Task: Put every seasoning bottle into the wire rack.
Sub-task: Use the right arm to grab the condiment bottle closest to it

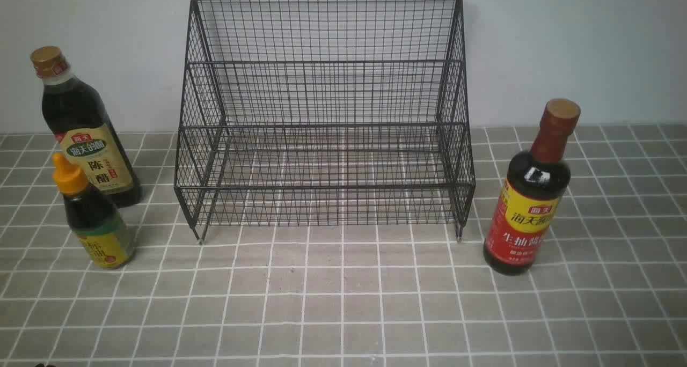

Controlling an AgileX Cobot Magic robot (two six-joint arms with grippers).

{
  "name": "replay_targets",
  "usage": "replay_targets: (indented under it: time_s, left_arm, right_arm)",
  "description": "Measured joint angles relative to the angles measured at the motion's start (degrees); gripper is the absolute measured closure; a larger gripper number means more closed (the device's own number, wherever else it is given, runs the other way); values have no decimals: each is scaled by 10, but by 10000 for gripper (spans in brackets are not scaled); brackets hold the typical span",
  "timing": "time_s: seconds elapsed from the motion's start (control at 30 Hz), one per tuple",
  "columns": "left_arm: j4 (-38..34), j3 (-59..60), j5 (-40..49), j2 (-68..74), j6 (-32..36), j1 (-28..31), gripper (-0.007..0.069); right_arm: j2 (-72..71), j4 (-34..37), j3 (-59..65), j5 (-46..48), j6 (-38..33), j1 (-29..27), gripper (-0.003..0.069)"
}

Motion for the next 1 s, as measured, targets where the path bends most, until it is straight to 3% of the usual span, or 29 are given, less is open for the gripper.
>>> replay_targets:
  time_s: [0.8, 1.0]
  left_arm:
    - [0, 0, 0, 0, 0, 0, 631]
    - [0, 0, 0, 0, 0, 0, 631]
  right_arm:
    - [0, 1, 1, -7, 0, 0, 673]
    - [0, 88, 7, -190, 20, 0, 673]
